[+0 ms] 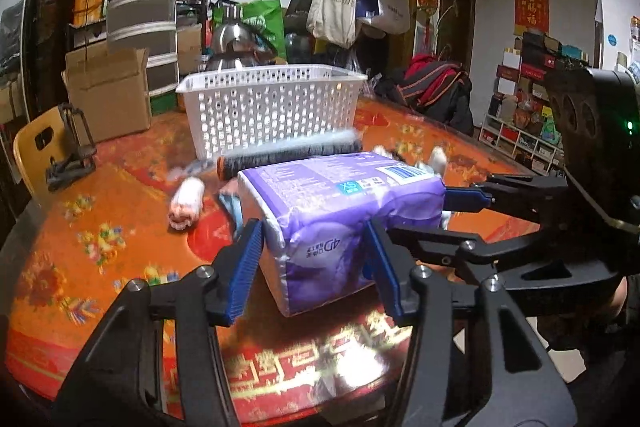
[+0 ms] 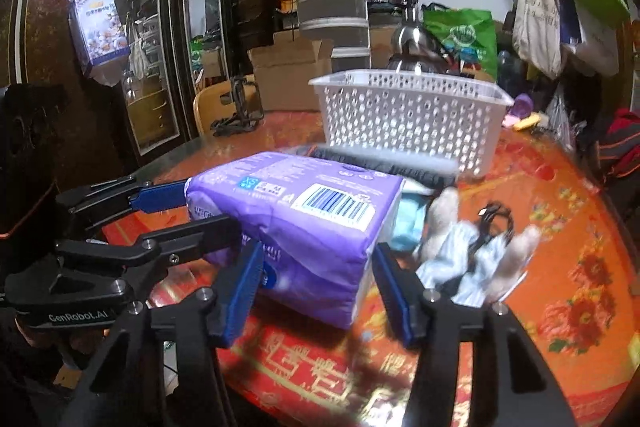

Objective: Organize soft objects
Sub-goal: 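Carry the purple tissue pack into the white basket and release it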

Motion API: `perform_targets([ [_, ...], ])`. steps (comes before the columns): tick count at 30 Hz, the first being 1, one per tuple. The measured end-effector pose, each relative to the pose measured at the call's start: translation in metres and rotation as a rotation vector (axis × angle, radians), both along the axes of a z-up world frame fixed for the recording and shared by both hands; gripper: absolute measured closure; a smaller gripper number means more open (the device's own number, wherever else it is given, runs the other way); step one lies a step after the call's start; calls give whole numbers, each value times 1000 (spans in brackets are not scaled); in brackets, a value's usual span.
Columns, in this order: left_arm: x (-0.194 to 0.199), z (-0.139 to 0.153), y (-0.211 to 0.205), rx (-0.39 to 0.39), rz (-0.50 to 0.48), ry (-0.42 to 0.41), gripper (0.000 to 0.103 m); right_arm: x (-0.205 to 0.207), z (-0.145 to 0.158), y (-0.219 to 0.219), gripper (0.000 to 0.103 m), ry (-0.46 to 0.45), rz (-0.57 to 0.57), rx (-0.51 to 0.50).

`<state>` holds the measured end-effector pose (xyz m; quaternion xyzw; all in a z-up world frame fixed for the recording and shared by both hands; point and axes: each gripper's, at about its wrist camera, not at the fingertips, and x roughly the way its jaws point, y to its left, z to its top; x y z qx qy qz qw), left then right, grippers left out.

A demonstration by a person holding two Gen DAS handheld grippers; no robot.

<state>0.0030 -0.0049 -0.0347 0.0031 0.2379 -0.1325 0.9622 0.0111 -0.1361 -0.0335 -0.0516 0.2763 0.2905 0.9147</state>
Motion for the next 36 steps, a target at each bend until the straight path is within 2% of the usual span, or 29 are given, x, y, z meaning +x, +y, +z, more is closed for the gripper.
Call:
perform_targets([
  [6,13,33,-3,-10,-5,-49,54,21,39,-6,47,-48,-16,-9],
  [11,40,74,-5,-6,-16,-105,54,61,87,-5,48,-102,-22,-25],
  [16,90,126,-1,-12,-24,-146,54,116,125,-4,48,-132,-24,-38],
  [22,175,170,6,-46,-52,-87,54,194,150,-8,48,-97,-36,-28],
  [26,234,178,10,-58,-75,-30,54,240,150,-11,49,-44,-31,-16],
  [29,273,172,17,-82,-85,24,54,273,140,-11,49,15,-21,1],
  [36,358,137,34,-138,-64,192,54,338,93,-9,51,212,-6,53],
])
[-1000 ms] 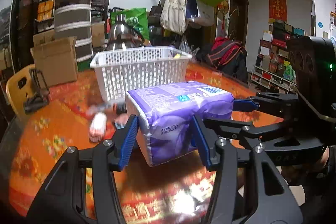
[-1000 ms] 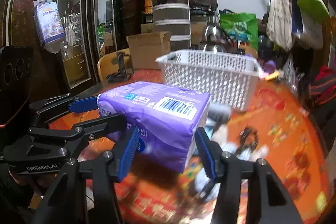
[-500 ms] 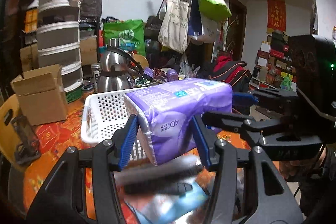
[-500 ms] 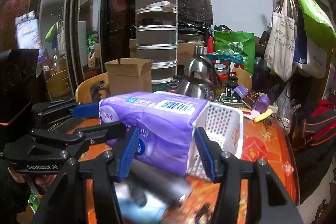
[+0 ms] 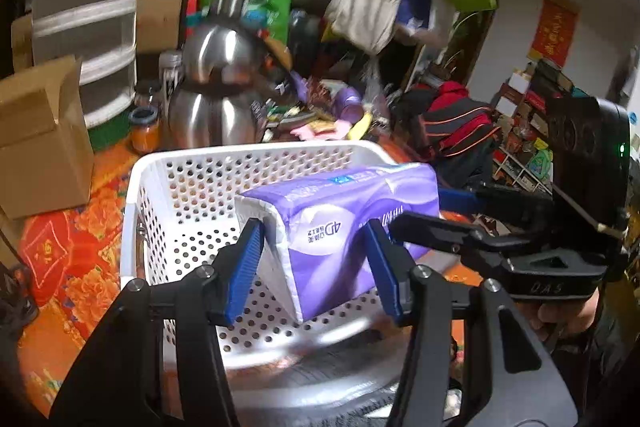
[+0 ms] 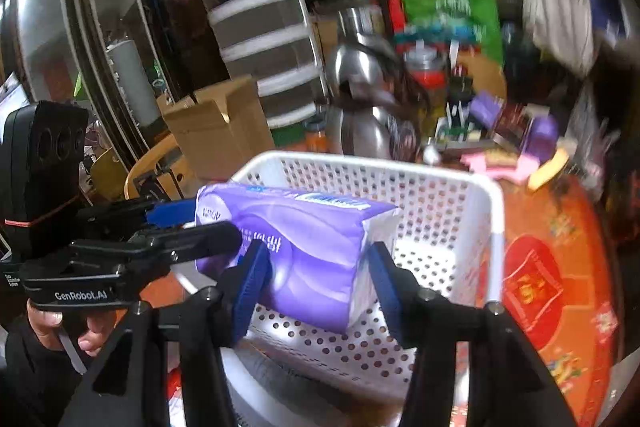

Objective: Organize soft objects
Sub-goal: 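Carry the purple tissue pack into the white basket and release it, then grasp the white-and-blue sock bundle with the right tool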

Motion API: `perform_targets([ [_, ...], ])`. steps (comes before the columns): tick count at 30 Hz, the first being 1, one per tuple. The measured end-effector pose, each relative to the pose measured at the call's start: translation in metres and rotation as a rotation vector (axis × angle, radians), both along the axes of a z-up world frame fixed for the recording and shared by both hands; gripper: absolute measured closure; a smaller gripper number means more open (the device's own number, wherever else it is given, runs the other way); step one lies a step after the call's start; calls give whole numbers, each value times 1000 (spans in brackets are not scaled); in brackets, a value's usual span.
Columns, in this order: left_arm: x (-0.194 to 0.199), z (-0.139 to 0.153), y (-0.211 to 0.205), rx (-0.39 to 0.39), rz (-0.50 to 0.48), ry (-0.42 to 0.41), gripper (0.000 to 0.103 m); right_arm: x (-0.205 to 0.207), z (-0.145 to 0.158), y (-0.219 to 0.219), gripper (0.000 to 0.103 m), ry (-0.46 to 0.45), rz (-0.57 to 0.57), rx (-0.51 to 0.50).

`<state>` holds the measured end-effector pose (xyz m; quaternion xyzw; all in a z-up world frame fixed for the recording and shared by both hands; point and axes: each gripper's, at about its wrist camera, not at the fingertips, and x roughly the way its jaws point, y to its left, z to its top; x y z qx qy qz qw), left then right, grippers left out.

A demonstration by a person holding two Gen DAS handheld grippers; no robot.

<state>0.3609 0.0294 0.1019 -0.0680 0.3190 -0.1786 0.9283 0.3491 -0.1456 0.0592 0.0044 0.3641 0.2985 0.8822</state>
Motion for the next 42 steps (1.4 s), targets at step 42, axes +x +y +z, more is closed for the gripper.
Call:
perform_targets([
  [42,-38,-43,37,8,184,55,33,-56,-14,-50,34,-20,-170,-35],
])
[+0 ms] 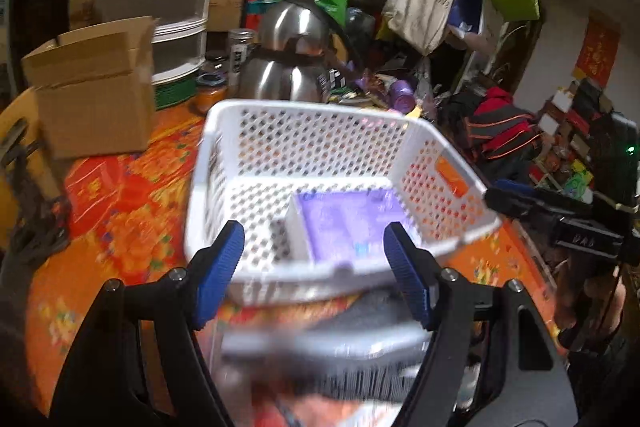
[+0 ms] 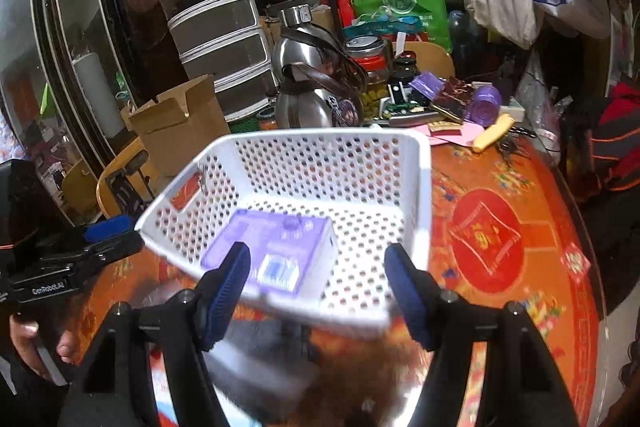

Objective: Organize soft objects
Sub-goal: 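Grasp the white-and-blue sock bundle with the right tool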

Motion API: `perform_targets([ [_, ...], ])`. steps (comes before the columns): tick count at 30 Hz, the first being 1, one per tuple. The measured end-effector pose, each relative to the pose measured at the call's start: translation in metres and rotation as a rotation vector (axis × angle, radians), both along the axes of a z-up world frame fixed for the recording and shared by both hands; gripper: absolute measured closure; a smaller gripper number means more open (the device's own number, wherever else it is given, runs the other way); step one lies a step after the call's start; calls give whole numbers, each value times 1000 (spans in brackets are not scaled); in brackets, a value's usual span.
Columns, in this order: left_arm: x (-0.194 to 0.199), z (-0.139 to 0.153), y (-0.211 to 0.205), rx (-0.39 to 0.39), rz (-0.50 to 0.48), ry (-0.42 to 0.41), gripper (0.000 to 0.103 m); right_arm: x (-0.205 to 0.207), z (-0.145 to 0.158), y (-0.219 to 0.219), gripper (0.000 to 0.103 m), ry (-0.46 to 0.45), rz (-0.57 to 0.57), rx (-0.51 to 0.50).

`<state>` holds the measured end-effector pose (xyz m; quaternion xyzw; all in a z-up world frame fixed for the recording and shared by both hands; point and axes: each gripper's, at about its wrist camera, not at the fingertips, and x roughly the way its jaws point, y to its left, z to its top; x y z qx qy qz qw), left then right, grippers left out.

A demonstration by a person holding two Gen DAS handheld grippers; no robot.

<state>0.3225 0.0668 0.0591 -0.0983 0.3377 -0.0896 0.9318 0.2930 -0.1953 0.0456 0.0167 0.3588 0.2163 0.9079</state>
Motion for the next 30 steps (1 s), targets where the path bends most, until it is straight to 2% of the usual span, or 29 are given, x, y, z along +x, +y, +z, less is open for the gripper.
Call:
perform_targets([
  [8,-101,-18,0,40,44,-20,33,-99,-44,-35,34,-10,-56,-27],
  [12,-146,-39,12,-8,82,-10,33,-146,-60,-53,34,-24,-102,21],
  [15,-173,-57,7,-10,97,-9,33,-171,-71,-60,34,-27,-137,15],
  [20,-203,-86,-37,-12,52,2,33,-207,-79,-62,34,-54,-149,17],
  [24,-208,-92,-82,-2,-18,-16,33,-214,-82,-54,34,-72,-133,-11],
  [26,-210,-94,-104,-2,-61,-30,33,-211,-86,-52,38,-73,-135,-18],
  [30,-205,-96,-139,24,-115,-48,47,-205,-92,-51,50,-62,-131,-7],
])
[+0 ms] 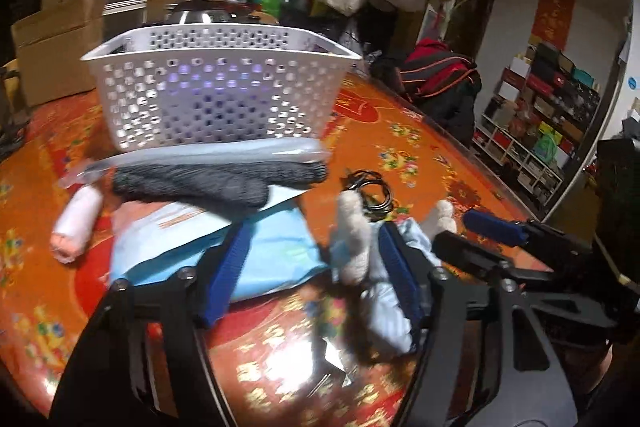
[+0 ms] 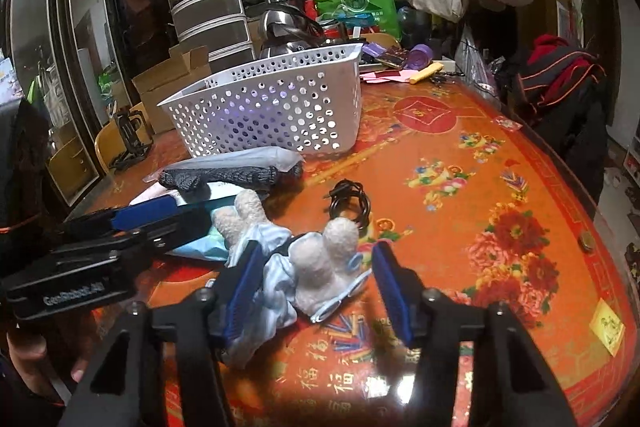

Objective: Organize soft objects
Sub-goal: 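Grasp the white-and-blue sock bundle with the right tool, then carry the sock bundle into the white basket and open the right tool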

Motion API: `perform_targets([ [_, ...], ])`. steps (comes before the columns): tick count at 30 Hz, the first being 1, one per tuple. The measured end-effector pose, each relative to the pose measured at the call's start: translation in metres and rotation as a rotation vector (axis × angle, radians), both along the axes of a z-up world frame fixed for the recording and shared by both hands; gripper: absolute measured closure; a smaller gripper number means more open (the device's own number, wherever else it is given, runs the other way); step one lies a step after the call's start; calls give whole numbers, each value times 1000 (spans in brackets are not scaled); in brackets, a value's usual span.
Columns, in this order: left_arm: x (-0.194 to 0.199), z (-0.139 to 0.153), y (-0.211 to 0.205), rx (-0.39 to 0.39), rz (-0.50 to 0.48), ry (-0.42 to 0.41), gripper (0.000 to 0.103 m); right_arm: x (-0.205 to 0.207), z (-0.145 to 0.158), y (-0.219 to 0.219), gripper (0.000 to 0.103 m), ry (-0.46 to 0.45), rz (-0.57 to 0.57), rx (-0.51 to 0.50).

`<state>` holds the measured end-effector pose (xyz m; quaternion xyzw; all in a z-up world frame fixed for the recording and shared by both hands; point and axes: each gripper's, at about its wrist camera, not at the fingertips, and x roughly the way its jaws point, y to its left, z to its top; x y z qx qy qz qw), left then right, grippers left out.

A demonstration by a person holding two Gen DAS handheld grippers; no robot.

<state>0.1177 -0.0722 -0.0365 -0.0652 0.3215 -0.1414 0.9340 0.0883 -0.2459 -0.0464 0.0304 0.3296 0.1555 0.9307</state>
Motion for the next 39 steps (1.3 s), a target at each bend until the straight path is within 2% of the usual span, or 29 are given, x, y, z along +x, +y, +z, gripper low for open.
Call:
perform_targets([
  [8,21,-10,-32,5,-75,25,71,4,-7,1,79,5,-2,-11],
  [10,25,-13,-37,-4,-98,36,83,4,-6,0,83,4,1,-9],
  [11,25,-14,-39,-6,-107,41,85,4,-6,1,87,3,2,-10],
  [13,32,-17,-39,-12,-125,48,89,4,-5,1,89,-5,-1,-16],
  [24,19,3,-31,-31,-138,-17,90,-9,27,13,90,-89,44,-18],
  [32,1,41,1,-43,-78,-102,90,-2,64,42,90,-152,123,-33],
  [39,6,74,36,-51,-18,-126,90,28,99,71,90,-169,191,-39],
])
